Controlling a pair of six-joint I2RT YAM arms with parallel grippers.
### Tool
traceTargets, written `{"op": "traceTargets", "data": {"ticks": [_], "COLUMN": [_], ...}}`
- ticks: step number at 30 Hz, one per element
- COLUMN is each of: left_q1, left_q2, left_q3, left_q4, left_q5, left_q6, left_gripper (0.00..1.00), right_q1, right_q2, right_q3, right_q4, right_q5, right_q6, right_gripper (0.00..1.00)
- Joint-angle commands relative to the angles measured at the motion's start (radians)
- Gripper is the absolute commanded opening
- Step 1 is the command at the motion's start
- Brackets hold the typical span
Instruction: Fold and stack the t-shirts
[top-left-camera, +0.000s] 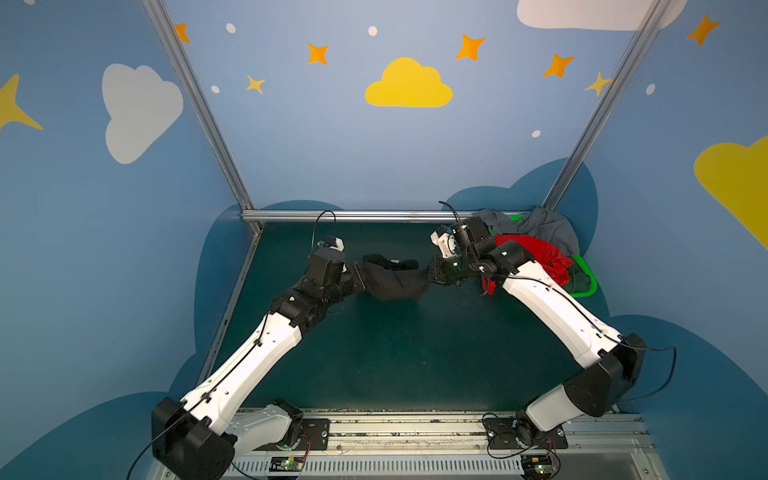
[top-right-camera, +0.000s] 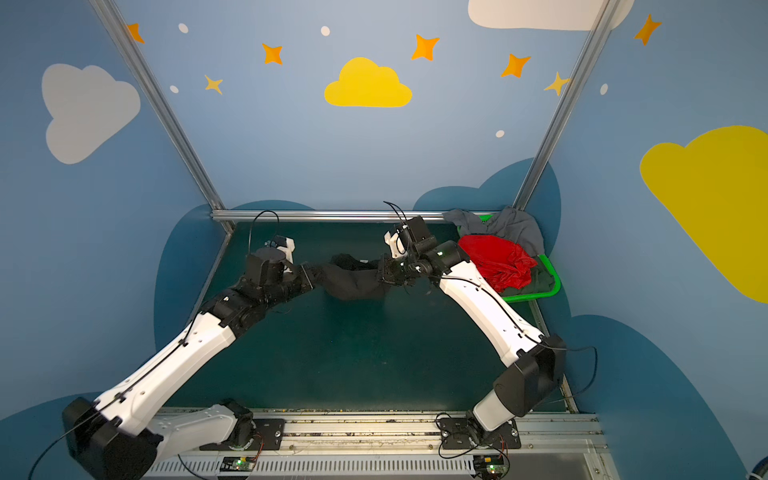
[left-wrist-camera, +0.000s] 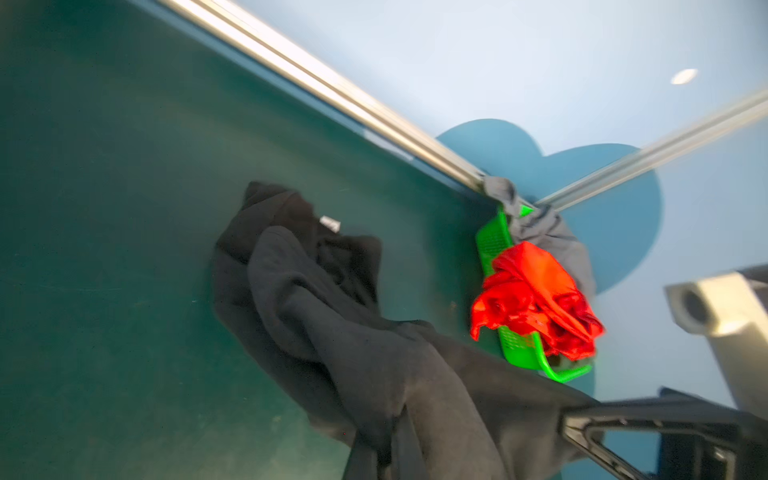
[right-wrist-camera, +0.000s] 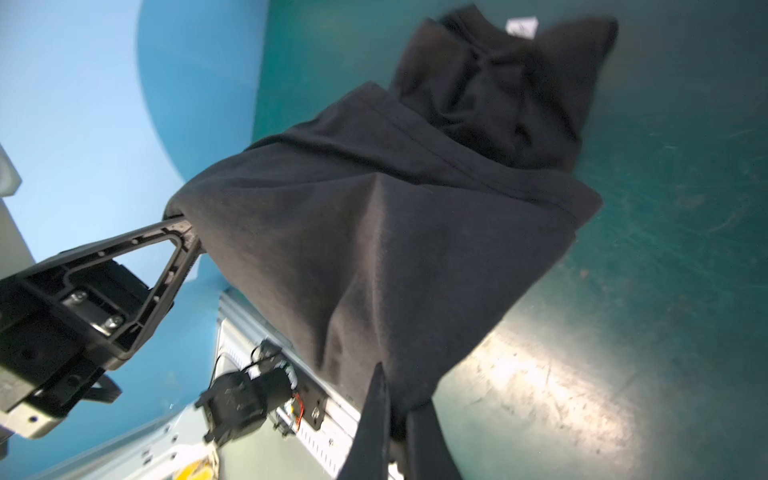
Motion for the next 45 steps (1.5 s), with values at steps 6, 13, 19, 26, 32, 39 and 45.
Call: {"op": "traceTargets", "data": {"ticks": [6,13,19,26,32,39,45], "left_q1": [-0.048,-0.034,0.040,0.110,0.160,0.219,0.225], "left_q2": [-0.084,-0.046,0.081,0.310,0.533,0.853,0.782], "left_q3": [-0.081,-0.094,-0.053,0.090,0.276,0.643,0.558], "left_q4": [-0.025,-0.007,0.028,0.029,-0.014,-0.134,-0.105], "left_q5": [-0.088,-0.167,-0.114,-0.047,-0.015,0.104,0.038], "left_q6": [-0.026,-0.014,-0.016,-0.012,0.014,0.123,0.148], "left_gripper": [0.03,0.03,0.03,0.03,0.03,0.99,1.00], "right_q1": [0.012,-0.022,-0.083,-0.151,-0.203,-0.244,-0.249], "right_q2": [-0.036,0.084,0.216,0.366,0.522,0.656,0.613], "right_q3": [-0.087,-0.037,0.030,0.134,0.265,0.448,0.412], "right_q4": [0.043,0.061,0.067,0.063,0.052,-0.030,-0.065], "right_q5": [0.005,-0.043,-0.119,-0.199,-0.263,-0.206,-0.121], "right_q6": [0.035,0.006,-0.005,-0.016,-0.013,-0.064,-0.116], "right_gripper": [0.00,0.00,0.01,0.03,0.06,0.90,0.93]}}
